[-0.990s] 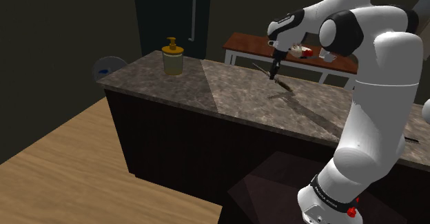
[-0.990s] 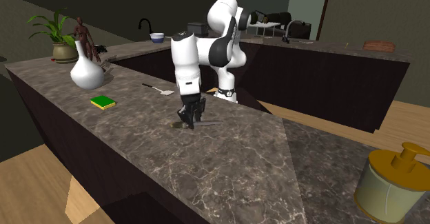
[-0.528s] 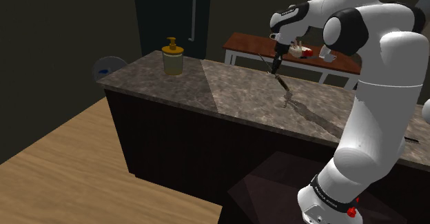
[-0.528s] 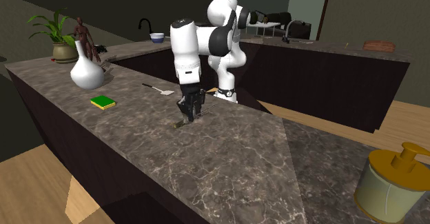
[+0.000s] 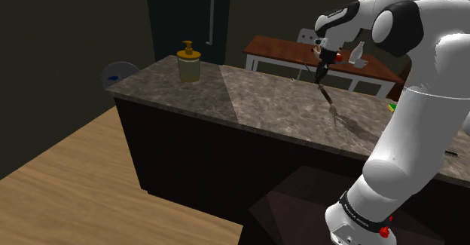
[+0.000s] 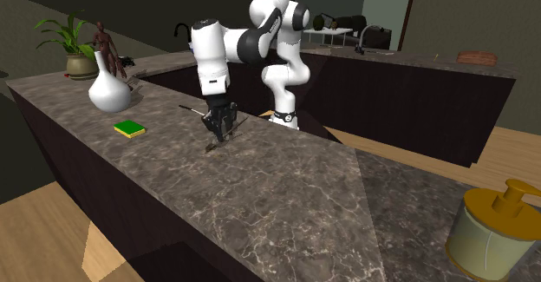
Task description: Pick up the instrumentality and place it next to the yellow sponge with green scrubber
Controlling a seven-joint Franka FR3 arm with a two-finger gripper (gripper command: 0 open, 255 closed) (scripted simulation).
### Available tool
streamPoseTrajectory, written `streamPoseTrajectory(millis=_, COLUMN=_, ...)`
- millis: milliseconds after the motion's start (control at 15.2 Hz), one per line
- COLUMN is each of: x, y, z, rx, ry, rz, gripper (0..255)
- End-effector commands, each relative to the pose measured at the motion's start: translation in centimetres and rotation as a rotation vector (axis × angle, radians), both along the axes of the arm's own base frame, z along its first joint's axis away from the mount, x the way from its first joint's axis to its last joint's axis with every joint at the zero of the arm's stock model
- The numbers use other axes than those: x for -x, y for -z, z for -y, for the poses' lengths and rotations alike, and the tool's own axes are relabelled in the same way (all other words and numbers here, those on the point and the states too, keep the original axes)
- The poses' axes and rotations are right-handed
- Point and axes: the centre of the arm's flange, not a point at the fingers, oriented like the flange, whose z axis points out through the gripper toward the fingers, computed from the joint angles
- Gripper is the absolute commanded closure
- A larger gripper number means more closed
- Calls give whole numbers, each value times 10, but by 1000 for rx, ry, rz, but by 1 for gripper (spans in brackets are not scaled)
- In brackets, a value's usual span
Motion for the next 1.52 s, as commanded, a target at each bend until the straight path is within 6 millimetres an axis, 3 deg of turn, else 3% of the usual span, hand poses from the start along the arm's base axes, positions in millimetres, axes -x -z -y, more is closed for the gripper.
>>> streamPoseTrajectory(millis=0, x=21, y=2, z=11, rx=0, ry=-1, rz=0, gripper=255)
streamPoseTrajectory(millis=1452, x=269, y=1, z=164, rx=0, ry=-1, rz=0, gripper=255)
